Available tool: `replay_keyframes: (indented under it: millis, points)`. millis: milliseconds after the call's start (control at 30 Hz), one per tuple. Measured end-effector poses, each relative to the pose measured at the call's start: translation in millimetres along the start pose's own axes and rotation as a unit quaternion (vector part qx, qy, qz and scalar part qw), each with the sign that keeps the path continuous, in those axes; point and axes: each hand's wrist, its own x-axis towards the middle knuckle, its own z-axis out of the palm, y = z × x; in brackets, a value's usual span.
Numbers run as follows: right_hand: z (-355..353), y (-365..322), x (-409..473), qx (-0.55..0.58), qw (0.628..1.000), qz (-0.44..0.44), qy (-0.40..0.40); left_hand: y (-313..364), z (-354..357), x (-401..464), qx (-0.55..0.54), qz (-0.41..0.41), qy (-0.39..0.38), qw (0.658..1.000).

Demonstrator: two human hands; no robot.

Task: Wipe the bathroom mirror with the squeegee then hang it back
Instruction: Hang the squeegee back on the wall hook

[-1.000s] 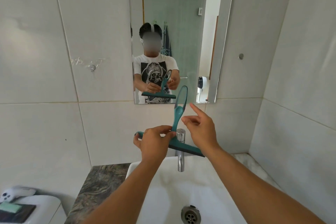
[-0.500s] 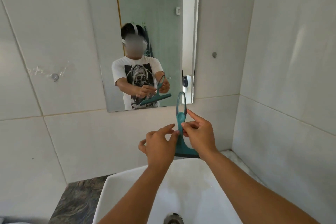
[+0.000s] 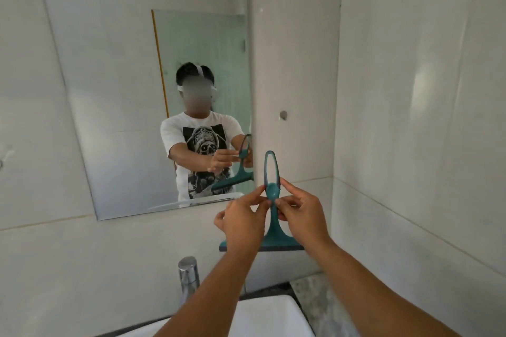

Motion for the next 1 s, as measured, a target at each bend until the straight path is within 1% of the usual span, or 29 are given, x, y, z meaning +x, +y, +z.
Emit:
replay_keyframes:
  millis: [200, 300, 533, 767, 1000]
  points:
    - [-28.8, 6.4, 71.5, -0.019, 0.999, -0.03, -0.01, 33.4, 47.5, 49.7, 0.016, 0.002, 0.006, 1.0]
    - [-37.3, 10.7, 103.0, -0.031, 0.998, -0.05, -0.012, 44.8, 65.4, 73.8, 0.025, 0.007, 0.027, 0.999]
    - [-40.4, 23.2, 161.4, -0.03, 0.997, -0.075, -0.005, 65.1, 93.3, 113.1, 0.005, 0.042, 0.063, 0.997]
    - [-33.2, 38.9, 181.2, -0.036, 0.996, -0.081, -0.007, 57.6, 112.0, 127.6, 0.022, 0.039, 0.098, 0.994]
    - [-28.4, 53.0, 183.3, -0.027, 0.998, -0.053, -0.002, 50.6, 122.4, 122.4, 0.034, 0.039, 0.084, 0.995]
